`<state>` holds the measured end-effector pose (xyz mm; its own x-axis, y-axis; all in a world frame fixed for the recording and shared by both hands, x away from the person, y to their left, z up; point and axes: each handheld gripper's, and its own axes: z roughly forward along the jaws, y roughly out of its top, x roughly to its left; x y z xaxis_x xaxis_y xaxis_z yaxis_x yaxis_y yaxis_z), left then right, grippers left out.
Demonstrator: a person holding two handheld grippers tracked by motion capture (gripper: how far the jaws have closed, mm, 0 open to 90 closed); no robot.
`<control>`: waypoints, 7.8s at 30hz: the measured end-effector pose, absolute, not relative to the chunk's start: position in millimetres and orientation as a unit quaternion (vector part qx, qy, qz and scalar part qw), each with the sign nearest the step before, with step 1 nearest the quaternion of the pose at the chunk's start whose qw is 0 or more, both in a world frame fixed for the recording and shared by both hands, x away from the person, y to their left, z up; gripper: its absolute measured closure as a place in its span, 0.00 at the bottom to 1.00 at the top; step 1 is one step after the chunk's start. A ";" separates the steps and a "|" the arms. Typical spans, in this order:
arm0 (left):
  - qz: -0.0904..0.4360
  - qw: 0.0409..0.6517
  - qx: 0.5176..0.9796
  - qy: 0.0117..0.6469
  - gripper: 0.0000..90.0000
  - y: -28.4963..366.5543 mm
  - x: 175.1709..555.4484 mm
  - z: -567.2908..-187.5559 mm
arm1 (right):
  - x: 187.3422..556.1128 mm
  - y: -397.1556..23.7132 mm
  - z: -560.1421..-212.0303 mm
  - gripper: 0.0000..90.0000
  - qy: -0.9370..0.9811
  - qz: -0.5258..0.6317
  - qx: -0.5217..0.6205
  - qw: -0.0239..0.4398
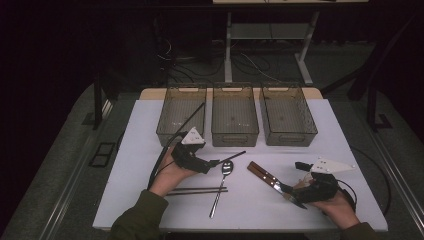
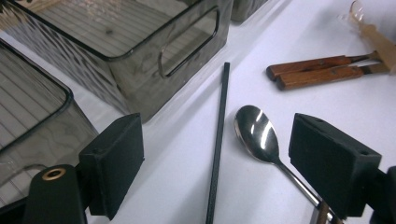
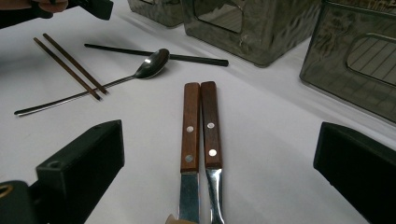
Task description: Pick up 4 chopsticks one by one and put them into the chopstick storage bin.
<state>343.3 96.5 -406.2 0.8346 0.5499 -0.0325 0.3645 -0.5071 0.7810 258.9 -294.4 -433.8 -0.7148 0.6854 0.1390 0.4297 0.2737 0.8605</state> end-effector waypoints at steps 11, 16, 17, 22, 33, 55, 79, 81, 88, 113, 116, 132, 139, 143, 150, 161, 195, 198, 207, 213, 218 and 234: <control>0.099 0.405 0.872 0.256 0.43 94.5 342.1 -422.0 | 256.5 -295.1 -433.0 0.02 0.790 0.485 0.352 0.132; 0.102 0.387 0.882 0.251 0.62 94.0 344.7 -430.2 | 257.4 -294.9 -433.5 0.02 0.790 0.484 0.352 0.132; 0.098 0.385 0.882 0.252 0.65 93.9 345.9 -431.5 | 257.3 -294.9 -433.5 0.02 0.790 0.484 0.352 0.132; 0.088 0.371 0.890 0.249 0.80 91.2 347.6 -436.6 | 257.0 -296.0 -433.3 0.02 0.789 0.485 0.352 0.132; 0.071 0.375 0.885 0.266 0.88 94.3 353.6 -443.9 | 257.2 -295.7 -433.2 0.02 0.790 0.485 0.352 0.133; 0.072 0.367 0.895 0.243 0.94 93.2 351.0 -448.7 | 256.8 -296.6 -433.0 0.02 0.788 0.486 0.354 0.133; 0.049 0.386 0.888 0.244 0.95 102.7 355.7 -441.3 | 257.0 -297.1 -432.9 0.02 0.787 0.488 0.355 0.132; 0.046 0.389 0.886 0.250 0.95 103.2 354.6 -439.9 | 257.0 -297.0 -433.0 0.02 0.786 0.488 0.356 0.132; 0.039 0.393 0.883 0.254 0.95 108.9 353.5 -431.0 | 256.9 -298.0 -432.5 0.02 0.786 0.489 0.355 0.133; 0.026 0.406 0.884 0.230 0.95 110.2 340.5 -398.8 | 256.8 -298.2 -432.4 0.02 0.785 0.489 0.356 0.133; 0.025 0.409 0.882 0.231 0.95 111.2 339.5 -395.3 | 256.6 -298.4 -432.2 0.02 0.785 0.489 0.357 0.133; 0.037 0.427 0.868 0.251 0.95 133.1 342.4 -378.7 | 256.7 -298.9 -432.0 0.02 0.783 0.491 0.358 0.134; 0.044 0.436 0.858 0.268 0.95 147.7 345.3 -372.1 | 256.5 -298.7 -432.0 0.02 0.783 0.491 0.357 0.135; 0.049 0.439 0.854 0.276 0.95 154.0 348.8 -369.1 | 256.7 -298.4 -432.1 0.02 0.783 0.491 0.359 0.133; 0.059 0.442 0.847 0.291 0.95 160.9 360.7 -364.2 | 257.3 -298.4 -432.1 0.02 0.781 0.492 0.360 0.134; 0.081 0.440 0.833 0.326 0.95 171.2 392.8 -349.6 | 257.5 -298.9 -432.2 0.02 0.779 0.494 0.362 0.135; 0.136 0.388 0.783 0.466 0.95 179.3 483.1 -378.0 | 256.1 -300.3 -431.2 0.02 0.773 0.502 0.365 0.131; 0.135 0.383 0.784 0.469 0.95 177.9 486.0 -379.9 | 256.0 -300.3 -431.0 0.02 0.772 0.503 0.365 0.131; 0.155 0.377 0.780 0.475 0.89 176.0 491.1 -384.6 | 255.9 -301.0 -430.7 0.02 0.771 0.505 0.365 0.129; 0.168 0.379 0.783 0.465 0.76 175.7 488.5 -381.4 | 255.8 -300.9 -430.6 0.02 0.771 0.506 0.364 0.131; 0.170 0.386 0.790 0.445 0.63 173.7 482.1 -374.3 | 255.8 -300.4 -430.6 0.02 0.771 0.505 0.365 0.131; 0.128 0.437 0.807 0.376 0.49 162.3 416.7 -355.6 | 255.7 -300.0 -430.7 0.02 0.772 0.503 0.365 0.134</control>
